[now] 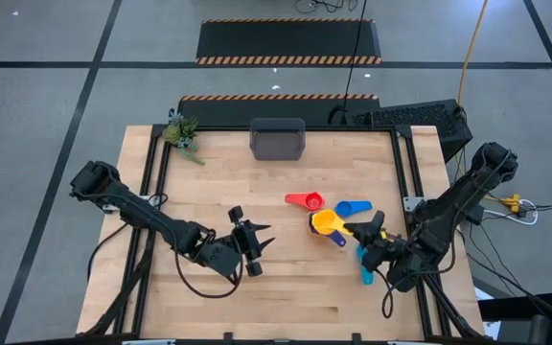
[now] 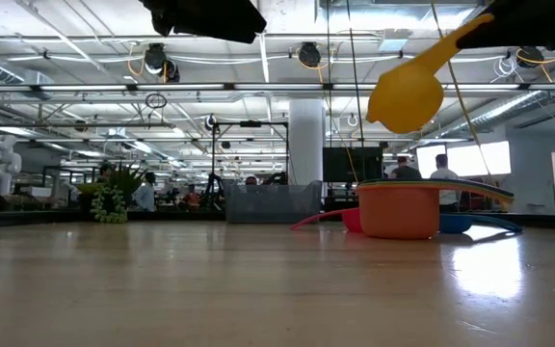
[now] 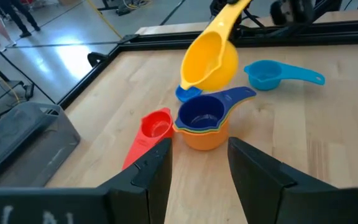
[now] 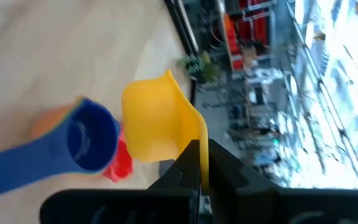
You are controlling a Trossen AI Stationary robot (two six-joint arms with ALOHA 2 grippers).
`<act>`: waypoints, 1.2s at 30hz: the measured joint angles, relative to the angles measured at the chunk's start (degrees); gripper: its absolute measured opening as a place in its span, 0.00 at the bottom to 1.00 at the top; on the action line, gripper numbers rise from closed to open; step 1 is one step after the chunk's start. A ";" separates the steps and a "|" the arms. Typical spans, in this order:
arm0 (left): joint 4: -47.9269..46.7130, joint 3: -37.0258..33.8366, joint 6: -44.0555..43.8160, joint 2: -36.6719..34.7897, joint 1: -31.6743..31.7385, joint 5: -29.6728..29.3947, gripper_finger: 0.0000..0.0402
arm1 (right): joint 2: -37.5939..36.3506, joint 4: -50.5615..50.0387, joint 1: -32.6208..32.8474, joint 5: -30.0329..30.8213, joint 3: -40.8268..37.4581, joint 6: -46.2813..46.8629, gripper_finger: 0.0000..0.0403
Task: Nest measuring cups in basket
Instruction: Stack the yellow measuring cup on top of the dark blue measuring cup
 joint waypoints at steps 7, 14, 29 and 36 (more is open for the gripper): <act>0.04 0.00 0.00 0.00 0.00 0.00 0.40 | 3.35 4.21 0.00 5.81 -2.30 -2.08 0.00; 0.11 -0.02 -0.04 0.00 0.01 -0.02 0.40 | 8.71 13.71 0.00 10.40 -3.52 -10.22 0.00; 0.13 -0.02 -0.04 0.00 0.04 -0.02 0.40 | 17.41 17.00 0.04 13.48 -3.56 -8.18 0.00; 0.11 -0.02 -0.04 0.00 0.04 -0.02 0.40 | 18.12 16.81 0.04 10.32 -3.56 -4.41 0.00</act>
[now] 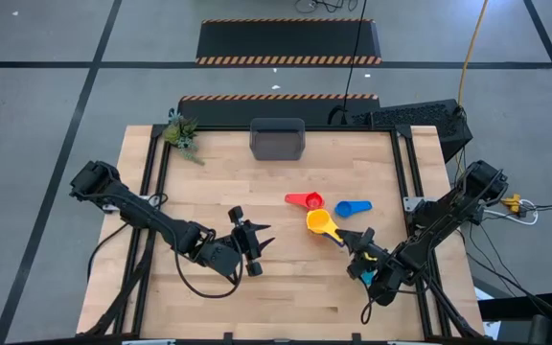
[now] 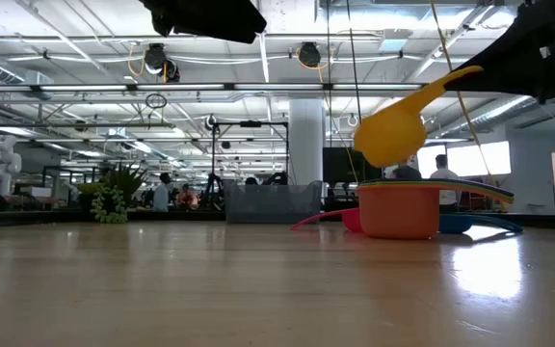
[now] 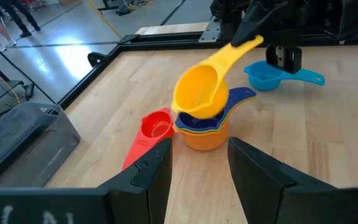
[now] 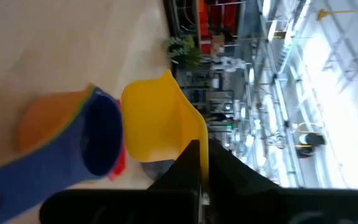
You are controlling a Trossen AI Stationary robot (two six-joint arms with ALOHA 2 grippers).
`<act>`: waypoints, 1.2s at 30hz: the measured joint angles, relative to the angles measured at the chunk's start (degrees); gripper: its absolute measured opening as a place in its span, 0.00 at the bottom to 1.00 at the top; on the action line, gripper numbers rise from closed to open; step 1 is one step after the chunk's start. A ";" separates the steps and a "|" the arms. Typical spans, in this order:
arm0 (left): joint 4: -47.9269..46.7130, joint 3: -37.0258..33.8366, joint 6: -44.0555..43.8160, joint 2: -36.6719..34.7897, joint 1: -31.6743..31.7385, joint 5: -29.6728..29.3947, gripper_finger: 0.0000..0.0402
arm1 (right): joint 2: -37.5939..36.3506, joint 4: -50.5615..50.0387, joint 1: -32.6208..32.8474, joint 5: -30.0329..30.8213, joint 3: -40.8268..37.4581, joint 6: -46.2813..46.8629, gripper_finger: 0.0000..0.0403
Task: Nest measuring cups in basket
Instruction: Stack the yellow measuring cup on top of the dark blue measuring cup
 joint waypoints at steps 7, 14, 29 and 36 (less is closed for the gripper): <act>0.00 0.00 -0.23 0.00 -0.01 -0.01 0.40 | 0.00 -0.21 0.00 0.10 -0.09 2.90 0.00; -0.02 0.00 -1.01 0.00 -0.11 0.04 0.40 | 0.04 -0.24 0.37 0.95 -2.25 7.97 0.00; -0.04 0.00 -1.09 0.00 -0.02 0.11 0.40 | 0.26 0.46 1.07 1.67 -2.82 10.91 0.00; -0.03 0.00 -0.97 0.00 -0.02 0.15 0.40 | 0.26 4.94 1.07 1.65 -5.42 10.56 0.00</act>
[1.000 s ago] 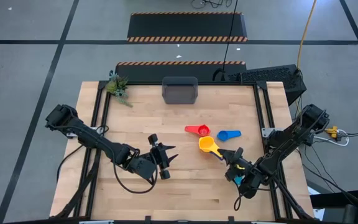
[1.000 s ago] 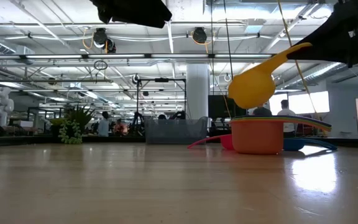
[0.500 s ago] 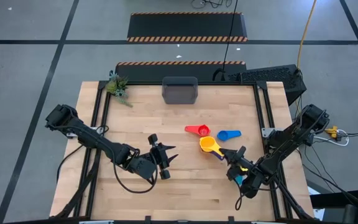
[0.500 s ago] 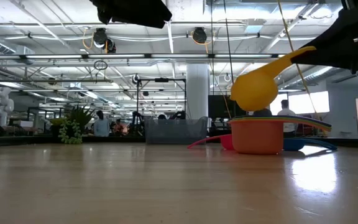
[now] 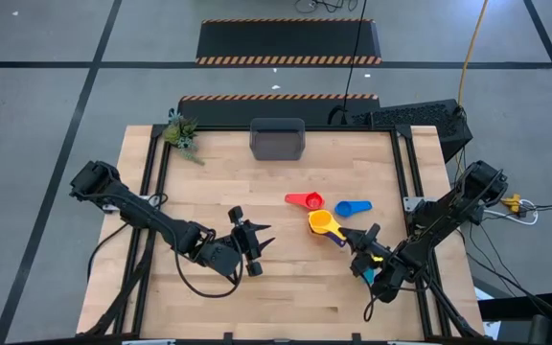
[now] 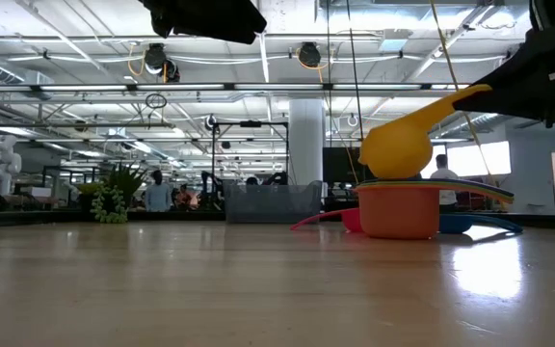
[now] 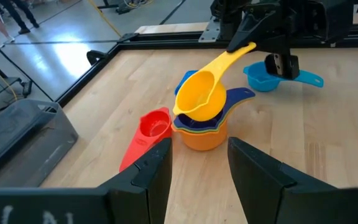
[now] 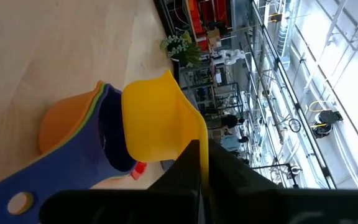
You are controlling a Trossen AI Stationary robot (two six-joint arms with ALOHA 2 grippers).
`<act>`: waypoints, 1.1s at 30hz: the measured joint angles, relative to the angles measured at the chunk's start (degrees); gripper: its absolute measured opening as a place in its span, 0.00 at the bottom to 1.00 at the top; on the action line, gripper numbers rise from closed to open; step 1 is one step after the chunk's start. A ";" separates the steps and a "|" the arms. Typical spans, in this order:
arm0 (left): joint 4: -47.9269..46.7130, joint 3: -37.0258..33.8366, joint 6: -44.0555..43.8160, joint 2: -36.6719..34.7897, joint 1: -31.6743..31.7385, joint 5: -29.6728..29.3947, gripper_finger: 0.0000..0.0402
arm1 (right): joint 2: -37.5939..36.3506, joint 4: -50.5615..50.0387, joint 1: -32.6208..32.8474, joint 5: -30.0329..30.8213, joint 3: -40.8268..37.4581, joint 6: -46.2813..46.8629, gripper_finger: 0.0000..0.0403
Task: Nest measuring cups in basket
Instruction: Stack the yellow measuring cup on top of the dark blue measuring cup
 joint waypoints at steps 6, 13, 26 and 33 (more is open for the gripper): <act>0.03 0.00 0.00 0.00 0.00 0.00 0.40 | 0.00 0.41 0.00 -0.50 0.00 -0.12 0.00; 0.38 0.00 0.07 0.00 0.00 0.00 0.40 | 0.00 0.41 -0.09 -3.28 0.00 -2.28 0.00; 0.44 0.00 0.16 0.00 0.00 0.00 0.40 | 0.00 0.39 -2.75 -4.69 0.00 -3.04 0.12; 0.42 0.00 0.39 0.00 0.00 0.00 0.40 | 0.00 0.39 -2.22 -6.32 0.00 -5.76 0.21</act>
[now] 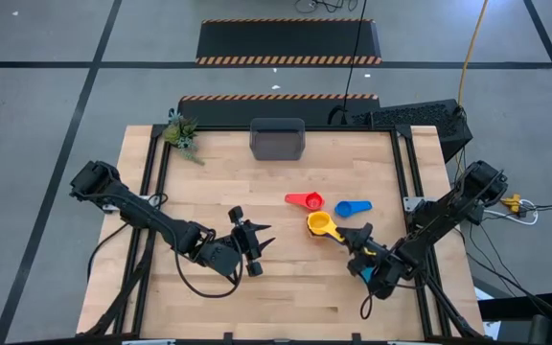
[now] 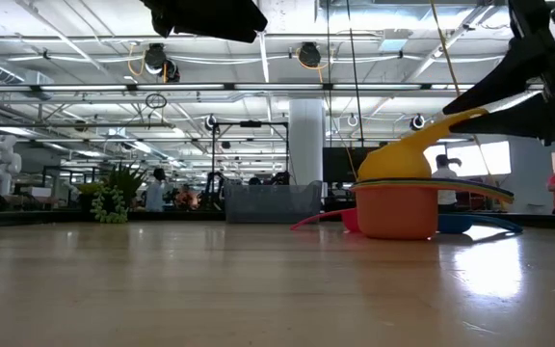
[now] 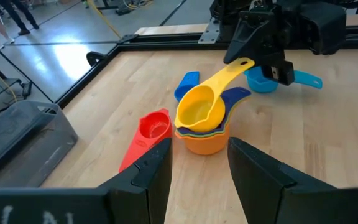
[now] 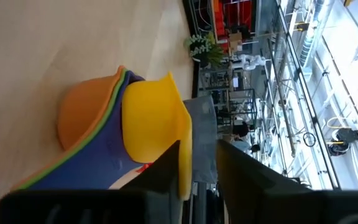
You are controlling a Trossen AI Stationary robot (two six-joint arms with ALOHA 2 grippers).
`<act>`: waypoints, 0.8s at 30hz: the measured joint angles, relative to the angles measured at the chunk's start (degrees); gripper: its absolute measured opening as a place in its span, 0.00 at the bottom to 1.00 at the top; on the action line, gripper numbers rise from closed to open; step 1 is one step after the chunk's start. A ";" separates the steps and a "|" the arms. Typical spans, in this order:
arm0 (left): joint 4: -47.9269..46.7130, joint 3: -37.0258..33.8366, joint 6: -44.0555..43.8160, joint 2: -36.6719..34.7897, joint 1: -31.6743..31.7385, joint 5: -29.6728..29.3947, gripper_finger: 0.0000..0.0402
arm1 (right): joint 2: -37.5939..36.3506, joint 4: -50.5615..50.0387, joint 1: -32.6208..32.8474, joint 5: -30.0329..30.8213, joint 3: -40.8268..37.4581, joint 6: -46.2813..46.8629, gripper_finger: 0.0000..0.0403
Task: Nest measuring cups in basket
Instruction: Stack the yellow measuring cup on top of the dark blue measuring cup
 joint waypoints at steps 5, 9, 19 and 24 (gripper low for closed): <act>-0.14 0.00 0.03 0.00 0.00 0.02 0.40 | -0.70 -1.45 -0.01 -2.81 0.00 0.16 0.30; -0.26 0.00 0.03 0.00 0.01 0.02 0.40 | -2.50 -5.81 -0.03 -5.88 0.00 5.04 0.38; -0.28 0.00 0.00 0.02 0.00 0.02 0.40 | -8.77 -17.87 -0.25 -13.82 0.00 14.77 0.49; -0.28 0.00 -0.41 0.01 0.01 0.04 0.40 | -11.27 -22.47 -0.30 -18.76 0.00 18.18 0.49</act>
